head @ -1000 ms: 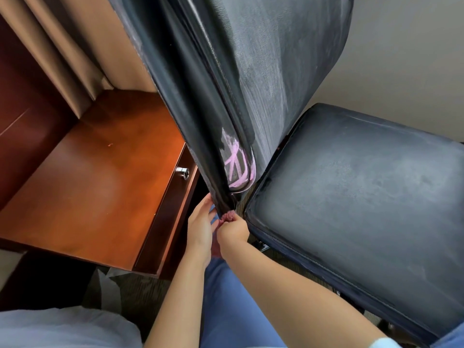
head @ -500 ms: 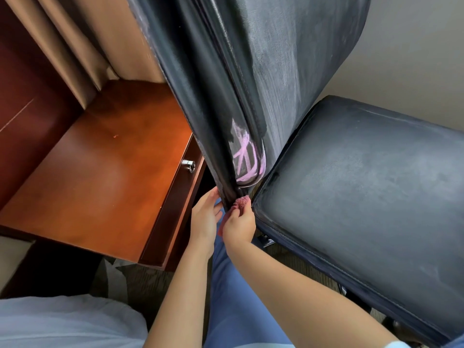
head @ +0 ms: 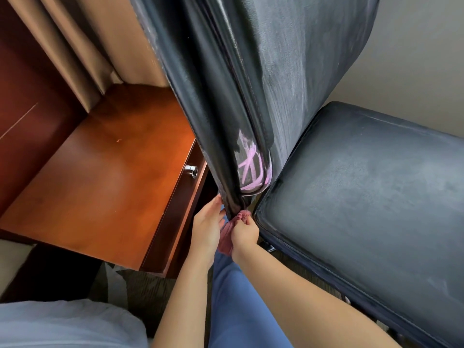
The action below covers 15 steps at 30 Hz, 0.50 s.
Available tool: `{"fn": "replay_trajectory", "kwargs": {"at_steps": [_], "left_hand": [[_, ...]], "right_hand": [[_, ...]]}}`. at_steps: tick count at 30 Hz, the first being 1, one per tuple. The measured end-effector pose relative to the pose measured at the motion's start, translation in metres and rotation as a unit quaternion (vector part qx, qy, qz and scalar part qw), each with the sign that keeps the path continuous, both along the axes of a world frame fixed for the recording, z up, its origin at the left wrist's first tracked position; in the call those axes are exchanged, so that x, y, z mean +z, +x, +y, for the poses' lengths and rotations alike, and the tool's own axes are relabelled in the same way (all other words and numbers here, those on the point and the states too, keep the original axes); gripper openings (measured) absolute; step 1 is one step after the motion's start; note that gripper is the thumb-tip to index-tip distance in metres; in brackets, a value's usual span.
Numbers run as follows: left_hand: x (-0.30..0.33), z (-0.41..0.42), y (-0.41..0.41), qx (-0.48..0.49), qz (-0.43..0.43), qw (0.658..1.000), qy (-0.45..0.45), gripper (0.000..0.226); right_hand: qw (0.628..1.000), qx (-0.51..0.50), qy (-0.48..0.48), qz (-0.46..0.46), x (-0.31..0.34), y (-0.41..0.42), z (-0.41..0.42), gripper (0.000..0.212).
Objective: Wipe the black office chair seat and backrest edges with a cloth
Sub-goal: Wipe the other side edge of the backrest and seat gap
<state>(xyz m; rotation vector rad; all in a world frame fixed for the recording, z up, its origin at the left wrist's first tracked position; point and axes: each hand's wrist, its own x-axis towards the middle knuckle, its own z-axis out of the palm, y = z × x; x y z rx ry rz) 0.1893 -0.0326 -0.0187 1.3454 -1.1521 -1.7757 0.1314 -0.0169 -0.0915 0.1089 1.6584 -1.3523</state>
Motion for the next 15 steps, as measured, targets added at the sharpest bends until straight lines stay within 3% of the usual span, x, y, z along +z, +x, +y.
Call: {"fn": "replay_trajectory", "kwargs": {"at_steps": [7,9,15], "left_hand": [[0.012,0.001,0.001,0.030,0.042,0.999,0.014,0.024],[0.017,0.001,0.001,0.039,0.060,0.997,0.009,0.021],[0.028,0.010,-0.004,0.047,0.043,0.998,-0.030,0.026]], "right_hand": [[0.989,-0.036,-0.104,0.103,0.030,0.008,0.017,0.024],[0.977,-0.013,-0.114,0.182,0.038,0.007,0.020,0.026],[0.954,0.068,-0.079,0.280,0.036,0.005,0.027,0.028]]}}
